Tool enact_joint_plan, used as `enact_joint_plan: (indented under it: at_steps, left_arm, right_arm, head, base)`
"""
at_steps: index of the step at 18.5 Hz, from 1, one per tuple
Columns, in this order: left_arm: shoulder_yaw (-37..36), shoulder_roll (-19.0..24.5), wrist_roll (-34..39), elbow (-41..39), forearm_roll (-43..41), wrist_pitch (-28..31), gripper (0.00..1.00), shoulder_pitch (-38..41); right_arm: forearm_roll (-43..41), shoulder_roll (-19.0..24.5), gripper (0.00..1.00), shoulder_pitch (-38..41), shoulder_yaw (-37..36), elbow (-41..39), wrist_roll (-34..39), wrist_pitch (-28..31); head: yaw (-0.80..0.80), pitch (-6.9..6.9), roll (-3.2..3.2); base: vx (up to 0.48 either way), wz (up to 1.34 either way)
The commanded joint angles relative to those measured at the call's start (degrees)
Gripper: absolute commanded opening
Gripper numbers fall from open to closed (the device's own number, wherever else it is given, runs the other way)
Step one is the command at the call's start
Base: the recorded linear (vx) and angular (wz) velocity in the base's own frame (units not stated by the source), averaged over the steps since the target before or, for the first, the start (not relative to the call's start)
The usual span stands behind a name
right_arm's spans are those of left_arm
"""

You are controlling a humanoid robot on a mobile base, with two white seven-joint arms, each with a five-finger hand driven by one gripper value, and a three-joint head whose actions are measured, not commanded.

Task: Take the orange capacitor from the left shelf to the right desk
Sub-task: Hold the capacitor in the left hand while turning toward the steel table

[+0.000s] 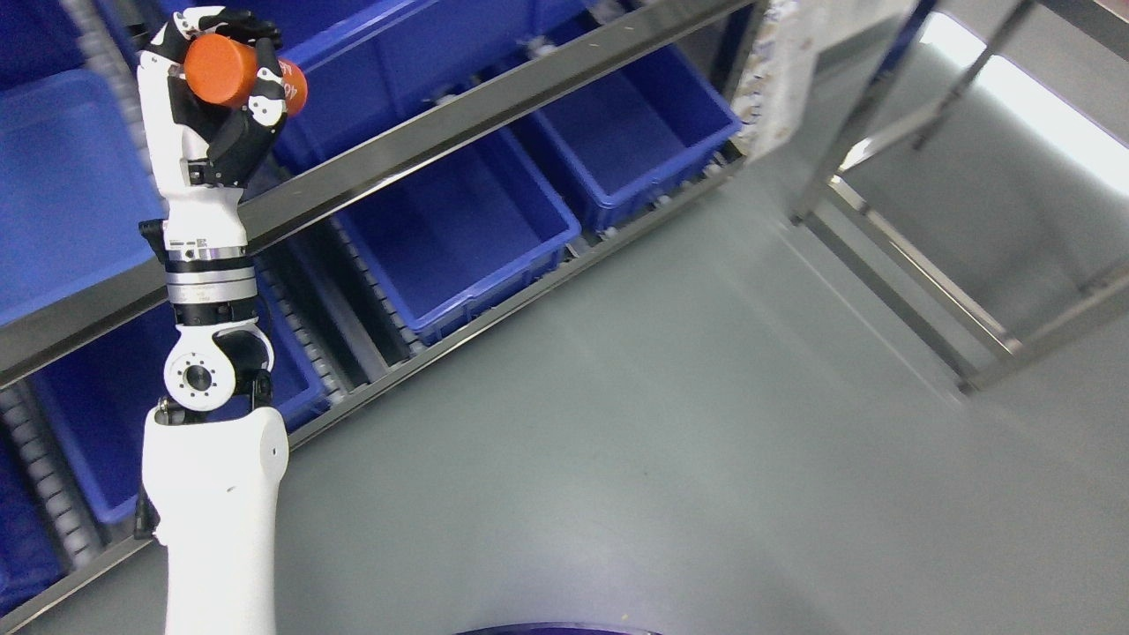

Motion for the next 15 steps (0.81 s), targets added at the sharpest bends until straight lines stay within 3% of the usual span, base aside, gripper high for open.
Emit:
enact_joint_plan:
  at_steps: [1, 7, 15]
  left_arm:
    - [0.25, 0.95, 0.04, -0.1, 0.0, 0.29, 0.06, -0.25]
    - [-0.01, 0.95, 0.04, -0.1, 0.0, 0.55, 0.06, -0.6]
    - [-0.01, 0.95, -0.05, -0.1, 0.0, 0.82, 0.06, -1.13]
  right_arm:
    - [0.0, -1.0, 1.0, 0.76, -0.62, -1.93, 0.06, 0.01]
    - [0.0, -1.0, 1.0, 0.76, -0.62, -1.93, 0.06, 0.01]
    - [0.0, -1.0, 1.0, 0.76, -0.62, -1.93, 0.06, 0.01]
  head:
    - [0.0, 0.0, 0.0]
    - [0.0, 0.01, 0.0]
    - [0.0, 0.03, 0.0]
  base:
    - [-0.092, -1.07]
    - [0.043, -0.97]
    - [0.207, -0.68]
